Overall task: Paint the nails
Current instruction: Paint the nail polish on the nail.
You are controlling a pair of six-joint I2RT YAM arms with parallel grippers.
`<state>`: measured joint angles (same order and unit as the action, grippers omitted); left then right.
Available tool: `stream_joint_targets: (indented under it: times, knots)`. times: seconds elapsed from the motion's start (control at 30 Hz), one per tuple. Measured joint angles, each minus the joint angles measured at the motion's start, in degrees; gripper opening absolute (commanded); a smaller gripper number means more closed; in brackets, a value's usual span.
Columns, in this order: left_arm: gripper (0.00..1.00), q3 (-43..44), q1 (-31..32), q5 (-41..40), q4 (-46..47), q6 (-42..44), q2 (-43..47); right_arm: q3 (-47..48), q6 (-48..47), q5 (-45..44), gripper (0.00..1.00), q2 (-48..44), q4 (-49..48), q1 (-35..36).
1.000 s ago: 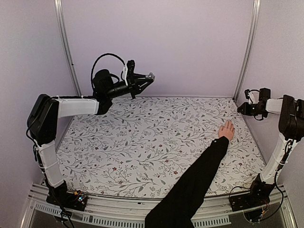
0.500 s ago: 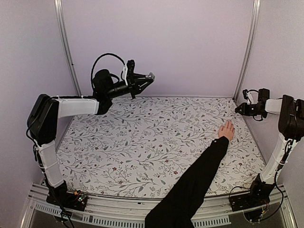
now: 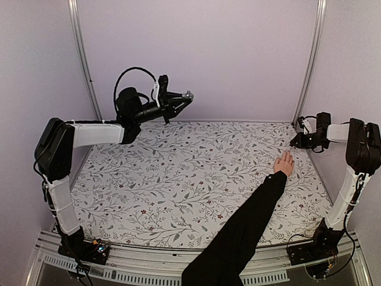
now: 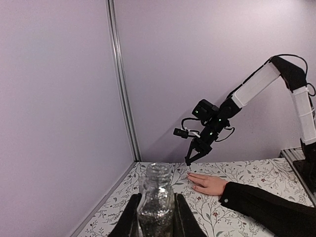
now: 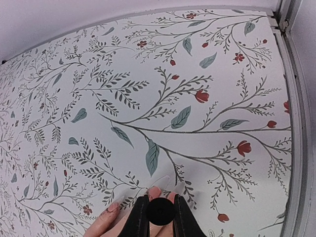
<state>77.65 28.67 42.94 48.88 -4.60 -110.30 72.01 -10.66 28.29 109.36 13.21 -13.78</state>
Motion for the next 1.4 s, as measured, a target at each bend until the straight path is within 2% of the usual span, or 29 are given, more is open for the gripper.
stream_joint_targets:
  times: [0.57,1.4]
  knots:
    - [0.0,0.0,-0.09,-0.11,1.44,-1.29,-0.87,1.33,6.56,-4.52,0.0,-0.9,2.82,0.98]
    - [0.0,0.0,-0.42,-0.17,1.42,-1.29,-1.4,5.03,6.95,-8.76,0.0,1.75,3.28,2.49]
